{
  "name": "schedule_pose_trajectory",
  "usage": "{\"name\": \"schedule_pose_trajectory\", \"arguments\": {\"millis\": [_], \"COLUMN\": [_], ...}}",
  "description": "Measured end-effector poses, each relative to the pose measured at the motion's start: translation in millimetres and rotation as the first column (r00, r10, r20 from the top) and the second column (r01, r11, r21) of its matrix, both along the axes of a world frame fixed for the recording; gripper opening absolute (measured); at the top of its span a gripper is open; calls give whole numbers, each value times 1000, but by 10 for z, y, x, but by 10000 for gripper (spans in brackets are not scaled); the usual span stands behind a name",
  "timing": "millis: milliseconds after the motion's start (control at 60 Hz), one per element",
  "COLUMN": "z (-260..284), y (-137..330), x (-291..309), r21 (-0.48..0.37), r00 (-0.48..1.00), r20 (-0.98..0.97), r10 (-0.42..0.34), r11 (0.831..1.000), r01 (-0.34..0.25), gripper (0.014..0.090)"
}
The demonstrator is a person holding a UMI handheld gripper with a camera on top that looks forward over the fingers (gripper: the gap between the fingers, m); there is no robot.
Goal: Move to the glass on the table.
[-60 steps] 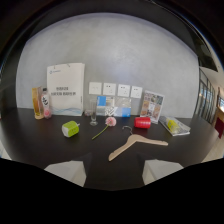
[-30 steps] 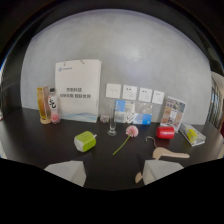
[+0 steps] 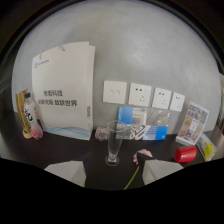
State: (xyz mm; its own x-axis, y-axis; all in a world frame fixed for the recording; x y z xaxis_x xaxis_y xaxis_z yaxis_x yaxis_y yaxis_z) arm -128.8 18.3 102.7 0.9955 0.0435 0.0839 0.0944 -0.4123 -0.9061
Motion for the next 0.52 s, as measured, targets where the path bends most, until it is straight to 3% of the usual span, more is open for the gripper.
{"name": "schedule_pose_trajectory", "arguments": {"millis": [200, 517], "z": [-123, -187], "y": [245, 266], "x": [-29, -7], "r21": [-24, -39], "r00": [1000, 1000], "r20": [-16, -22], "r10": [6, -2], "r11": [1000, 999], "r01": [-6, 1], "gripper": [856, 857]}}
